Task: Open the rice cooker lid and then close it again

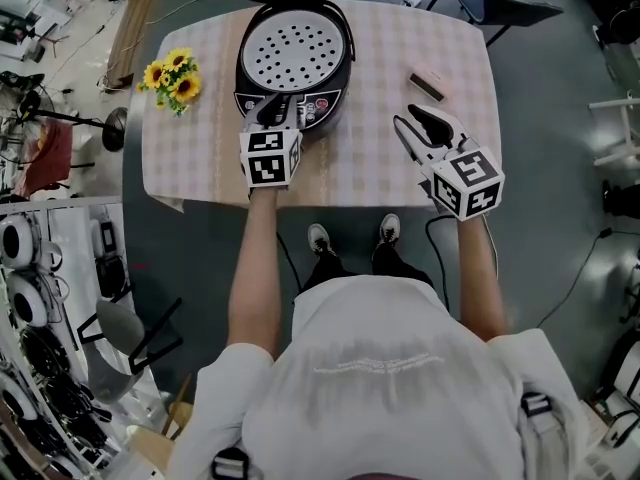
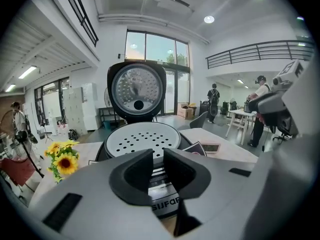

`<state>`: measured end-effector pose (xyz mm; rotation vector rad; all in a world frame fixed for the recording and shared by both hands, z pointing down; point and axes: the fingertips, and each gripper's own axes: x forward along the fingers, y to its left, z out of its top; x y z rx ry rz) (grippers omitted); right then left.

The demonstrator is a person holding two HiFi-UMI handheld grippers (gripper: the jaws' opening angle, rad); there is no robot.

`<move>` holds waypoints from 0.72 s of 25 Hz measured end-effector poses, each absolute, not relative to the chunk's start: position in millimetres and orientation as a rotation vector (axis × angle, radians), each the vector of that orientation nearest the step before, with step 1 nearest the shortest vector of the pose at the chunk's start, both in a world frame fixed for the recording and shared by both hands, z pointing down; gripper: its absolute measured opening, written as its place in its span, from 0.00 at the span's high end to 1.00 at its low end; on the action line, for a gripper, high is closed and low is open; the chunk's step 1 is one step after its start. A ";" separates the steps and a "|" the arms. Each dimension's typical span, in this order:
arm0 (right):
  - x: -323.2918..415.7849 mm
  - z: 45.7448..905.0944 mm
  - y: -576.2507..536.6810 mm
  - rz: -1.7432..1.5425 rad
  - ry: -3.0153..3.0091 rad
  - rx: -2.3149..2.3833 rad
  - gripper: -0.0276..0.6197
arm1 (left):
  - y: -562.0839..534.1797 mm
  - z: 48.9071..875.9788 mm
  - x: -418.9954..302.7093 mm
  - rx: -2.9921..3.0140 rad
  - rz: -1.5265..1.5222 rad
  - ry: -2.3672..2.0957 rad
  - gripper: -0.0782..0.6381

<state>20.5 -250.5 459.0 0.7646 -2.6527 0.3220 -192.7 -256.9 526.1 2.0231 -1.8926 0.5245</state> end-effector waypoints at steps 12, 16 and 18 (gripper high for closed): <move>25.1 421.0 -261.8 0.239 -2.707 0.809 0.72 | -256.7 527.5 -190.6 2.126 0.539 -1.872 0.78; 26.6 400.4 -265.0 0.174 -2.732 0.820 0.72 | -253.4 514.9 -189.1 2.175 0.512 -1.847 0.70; 28.8 390.4 -265.8 0.193 -2.762 0.825 0.71 | -252.3 496.7 -191.7 2.186 0.441 -1.883 0.70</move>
